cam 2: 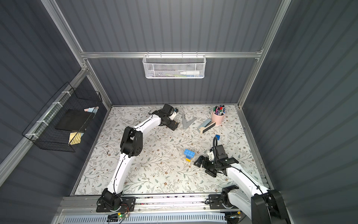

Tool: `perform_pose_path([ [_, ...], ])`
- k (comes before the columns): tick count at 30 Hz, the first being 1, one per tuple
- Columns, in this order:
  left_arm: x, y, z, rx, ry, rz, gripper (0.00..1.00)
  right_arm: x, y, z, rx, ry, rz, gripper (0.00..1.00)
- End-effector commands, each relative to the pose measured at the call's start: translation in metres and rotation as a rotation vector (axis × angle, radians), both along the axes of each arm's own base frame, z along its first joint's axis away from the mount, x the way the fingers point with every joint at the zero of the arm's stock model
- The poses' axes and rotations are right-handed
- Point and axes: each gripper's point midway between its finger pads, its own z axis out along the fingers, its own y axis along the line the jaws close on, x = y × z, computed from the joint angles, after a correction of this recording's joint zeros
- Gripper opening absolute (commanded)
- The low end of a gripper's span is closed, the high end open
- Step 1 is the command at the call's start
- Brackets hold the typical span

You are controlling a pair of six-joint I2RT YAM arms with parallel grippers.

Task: Assemble a spoon with lego
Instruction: Pick up the lego brick from the center of the board.

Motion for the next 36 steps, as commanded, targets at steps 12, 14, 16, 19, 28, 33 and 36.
perform_pose_path([
  [12, 0.019, 0.0, -0.015, 0.007, -0.037, 0.017, 0.89, -0.014, -0.011, -0.017, -0.07, 0.07, -0.004, 0.99],
  [14, 0.017, -0.001, -0.017, 0.001, -0.026, 0.013, 0.84, -0.015, -0.011, -0.017, -0.071, 0.072, -0.004, 0.99],
  [16, 0.015, 0.0, -0.021, 0.006, -0.02, 0.016, 0.83, -0.014, -0.012, -0.017, -0.072, 0.07, -0.004, 0.99],
  [19, 0.013, 0.002, -0.021, 0.004, -0.027, 0.022, 0.81, -0.015, -0.011, -0.017, -0.072, 0.072, -0.004, 0.99],
  [28, 0.005, 0.004, -0.006, -0.036, -0.032, 0.04, 0.62, -0.014, -0.013, -0.018, -0.08, 0.074, -0.011, 0.99],
  [33, 0.002, 0.011, 0.029, -0.056, -0.075, 0.085, 0.61, -0.014, -0.014, -0.017, -0.085, 0.068, -0.016, 0.99],
  [36, -0.003, 0.016, 0.064, -0.09, -0.099, 0.15, 0.58, -0.014, -0.015, -0.016, -0.084, 0.062, -0.019, 0.99],
])
